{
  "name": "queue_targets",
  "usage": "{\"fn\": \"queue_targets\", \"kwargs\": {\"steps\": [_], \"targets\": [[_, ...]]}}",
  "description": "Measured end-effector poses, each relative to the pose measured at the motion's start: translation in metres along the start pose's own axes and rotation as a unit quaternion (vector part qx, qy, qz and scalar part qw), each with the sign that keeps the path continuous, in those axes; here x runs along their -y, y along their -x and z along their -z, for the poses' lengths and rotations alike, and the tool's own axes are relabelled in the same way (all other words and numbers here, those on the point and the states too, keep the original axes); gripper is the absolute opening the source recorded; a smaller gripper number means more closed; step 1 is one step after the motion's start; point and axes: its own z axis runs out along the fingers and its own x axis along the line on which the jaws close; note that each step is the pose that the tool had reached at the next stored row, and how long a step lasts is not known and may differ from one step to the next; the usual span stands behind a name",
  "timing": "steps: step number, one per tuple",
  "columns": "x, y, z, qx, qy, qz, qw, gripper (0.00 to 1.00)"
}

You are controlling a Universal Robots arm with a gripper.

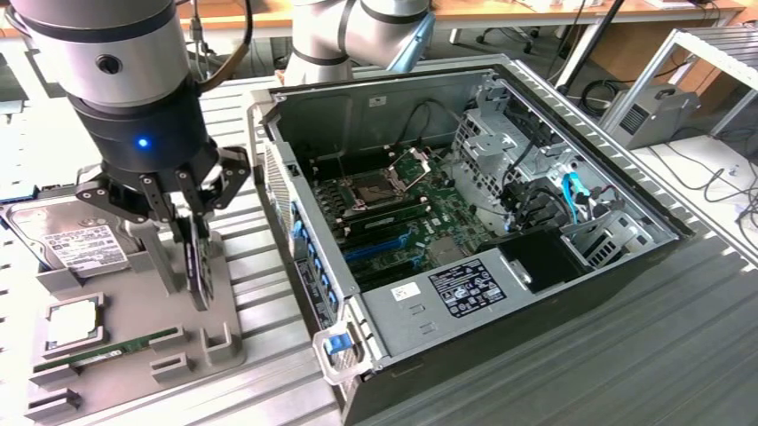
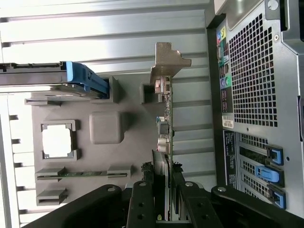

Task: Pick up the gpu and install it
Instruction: 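Pick up the gpu and move the gpu toward the slot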

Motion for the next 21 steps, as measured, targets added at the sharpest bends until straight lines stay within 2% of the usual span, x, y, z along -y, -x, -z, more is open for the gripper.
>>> {"fn": "queue_targets", "kwargs": {"steps": [21], "targets": [[-0.0004,0.0002,0.0090,0.0000,0.0000,0.000,1.0000,0.26]]}}
